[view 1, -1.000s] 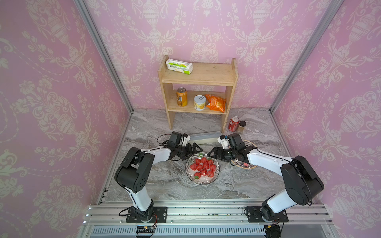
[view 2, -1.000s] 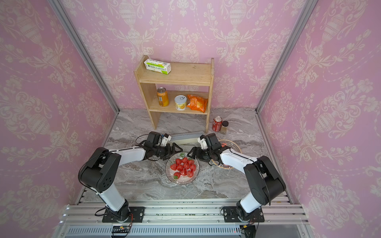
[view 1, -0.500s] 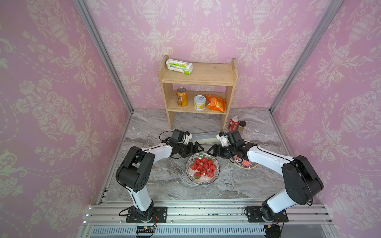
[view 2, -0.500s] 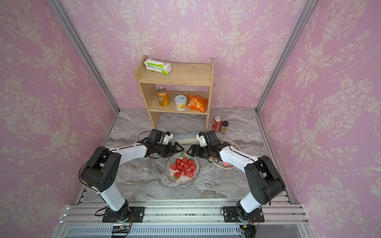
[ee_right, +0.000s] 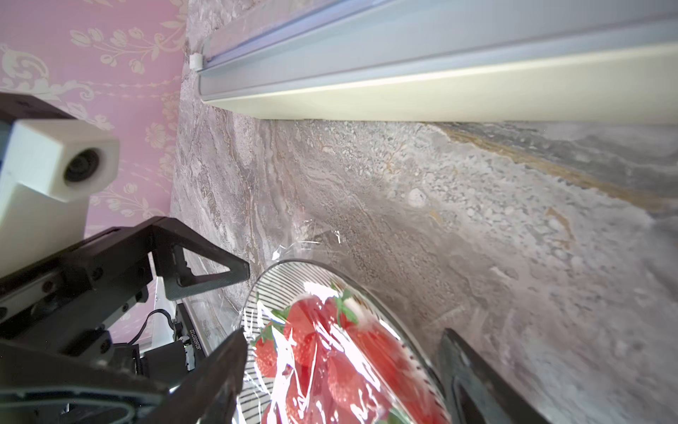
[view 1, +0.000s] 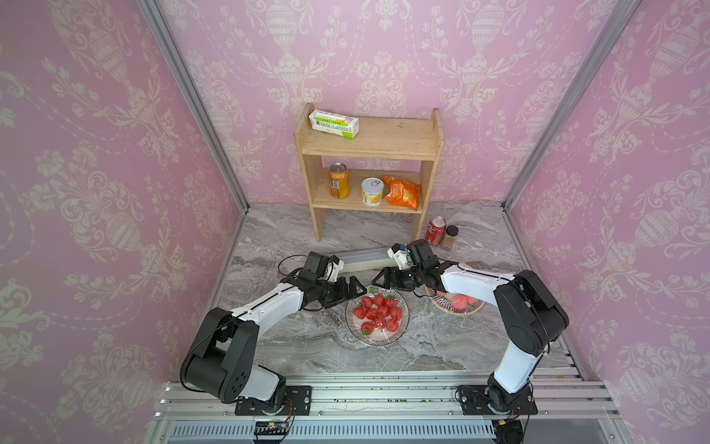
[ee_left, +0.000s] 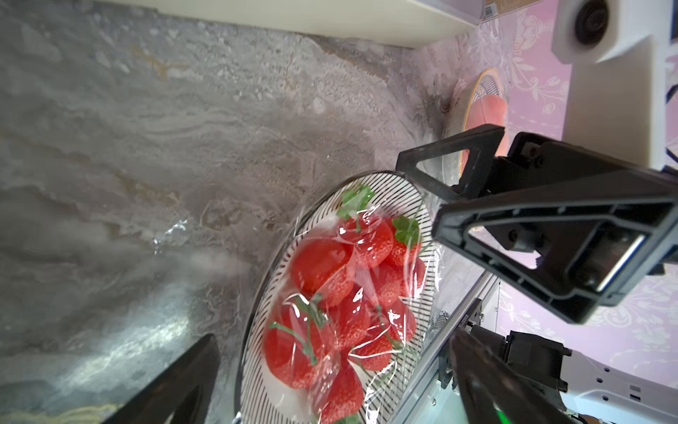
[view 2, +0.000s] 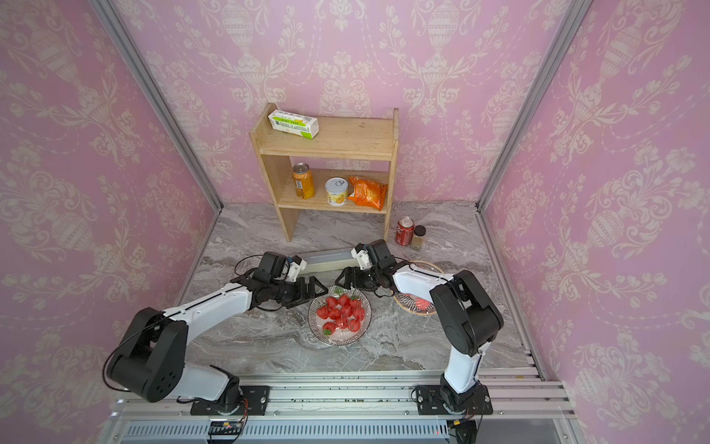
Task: Wrap the plate with plastic wrap
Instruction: Cover the plate with plastic wrap.
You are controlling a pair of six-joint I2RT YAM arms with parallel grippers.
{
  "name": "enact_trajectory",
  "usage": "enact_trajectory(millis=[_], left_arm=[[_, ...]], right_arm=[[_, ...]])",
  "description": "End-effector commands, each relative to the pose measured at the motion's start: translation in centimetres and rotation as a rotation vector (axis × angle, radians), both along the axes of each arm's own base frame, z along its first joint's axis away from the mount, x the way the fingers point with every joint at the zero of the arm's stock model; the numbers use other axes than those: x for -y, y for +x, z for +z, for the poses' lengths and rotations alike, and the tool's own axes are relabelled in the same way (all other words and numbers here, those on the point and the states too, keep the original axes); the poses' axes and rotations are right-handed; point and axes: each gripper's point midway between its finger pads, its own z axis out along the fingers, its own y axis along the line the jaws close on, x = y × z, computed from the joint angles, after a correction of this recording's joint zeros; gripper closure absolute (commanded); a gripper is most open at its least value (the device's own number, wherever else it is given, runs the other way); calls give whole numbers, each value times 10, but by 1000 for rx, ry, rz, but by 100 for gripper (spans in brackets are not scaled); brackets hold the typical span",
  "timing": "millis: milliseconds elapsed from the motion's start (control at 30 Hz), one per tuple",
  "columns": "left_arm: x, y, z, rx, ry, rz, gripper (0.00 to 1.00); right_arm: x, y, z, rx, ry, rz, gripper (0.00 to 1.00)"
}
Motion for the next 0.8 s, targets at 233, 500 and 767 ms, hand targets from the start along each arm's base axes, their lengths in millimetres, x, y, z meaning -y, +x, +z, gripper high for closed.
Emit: enact_trajectory(millis=[233,500,767], left_arm=[[12,-32,-3,-122,-101,18,1],[38,-28,9,-127,-183,-19,1],[52,-15,4,-112,-207,-2,1]], right_arm=[[-2,-14,-6,-29,14,25,16],[3,-30,-13,-81,23,18,16],[-9,-27,-6,-104,111,-5,16]])
